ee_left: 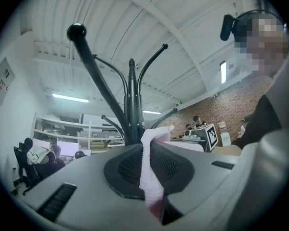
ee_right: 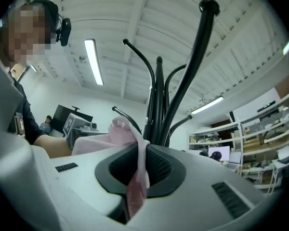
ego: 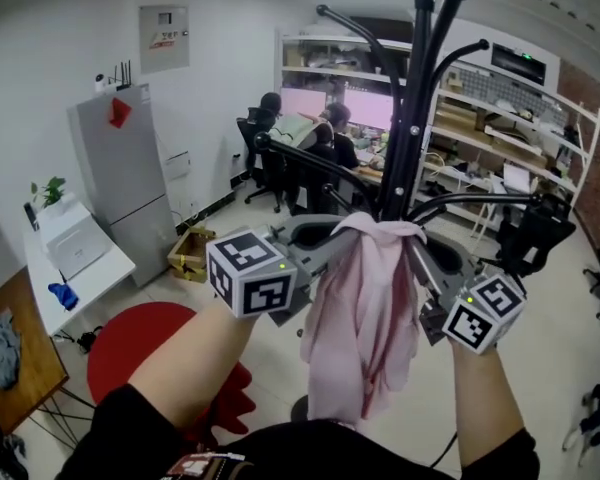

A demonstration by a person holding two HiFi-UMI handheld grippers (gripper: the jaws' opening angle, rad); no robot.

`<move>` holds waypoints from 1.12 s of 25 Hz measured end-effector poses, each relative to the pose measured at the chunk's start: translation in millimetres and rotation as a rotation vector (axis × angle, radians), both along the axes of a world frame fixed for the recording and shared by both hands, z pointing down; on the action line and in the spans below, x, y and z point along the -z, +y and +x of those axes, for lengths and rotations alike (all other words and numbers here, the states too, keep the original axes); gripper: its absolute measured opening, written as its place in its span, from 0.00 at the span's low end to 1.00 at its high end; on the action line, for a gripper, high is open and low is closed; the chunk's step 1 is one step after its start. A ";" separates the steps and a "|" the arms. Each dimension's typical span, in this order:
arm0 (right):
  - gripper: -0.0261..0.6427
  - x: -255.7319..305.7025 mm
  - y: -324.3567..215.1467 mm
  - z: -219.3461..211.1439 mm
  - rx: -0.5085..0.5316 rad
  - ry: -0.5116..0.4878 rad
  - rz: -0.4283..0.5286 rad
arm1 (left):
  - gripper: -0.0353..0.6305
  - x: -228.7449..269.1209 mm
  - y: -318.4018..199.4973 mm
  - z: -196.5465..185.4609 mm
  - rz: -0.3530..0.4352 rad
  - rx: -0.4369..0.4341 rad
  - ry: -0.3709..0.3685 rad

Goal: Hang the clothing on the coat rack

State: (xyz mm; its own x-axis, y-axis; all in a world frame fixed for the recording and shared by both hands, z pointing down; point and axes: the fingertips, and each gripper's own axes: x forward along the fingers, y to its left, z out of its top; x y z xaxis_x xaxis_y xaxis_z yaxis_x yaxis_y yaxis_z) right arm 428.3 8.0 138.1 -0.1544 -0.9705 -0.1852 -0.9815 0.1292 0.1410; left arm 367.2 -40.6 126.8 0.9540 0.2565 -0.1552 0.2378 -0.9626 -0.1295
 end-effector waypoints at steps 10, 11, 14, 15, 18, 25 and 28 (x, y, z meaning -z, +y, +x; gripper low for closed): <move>0.08 -85.7 3.6 -21.6 0.113 -0.190 -0.201 | 0.09 -70.0 14.5 2.1 -0.003 -0.003 -0.111; 0.08 -87.2 5.8 -24.9 0.132 -0.217 -0.195 | 0.09 -74.8 18.9 2.4 -0.013 -0.010 -0.110; 0.08 -87.5 13.4 -30.8 0.169 -0.275 -0.156 | 0.09 -79.9 28.0 -0.5 -0.083 -0.039 -0.077; 0.09 -86.5 16.5 -30.5 0.169 -0.281 -0.139 | 0.09 -79.2 28.7 -3.0 -0.116 -0.049 -0.062; 0.14 -83.7 27.8 -23.2 0.161 -0.307 -0.094 | 0.11 -79.5 23.8 -13.2 -0.176 -0.048 -0.036; 0.27 -91.6 59.1 2.3 0.082 -0.368 -0.064 | 0.26 -104.0 -2.1 -43.5 -0.204 0.040 -0.060; 0.27 -91.6 76.4 -3.1 0.061 -0.327 -0.058 | 0.26 -114.4 -10.5 -63.8 -0.227 0.067 -0.059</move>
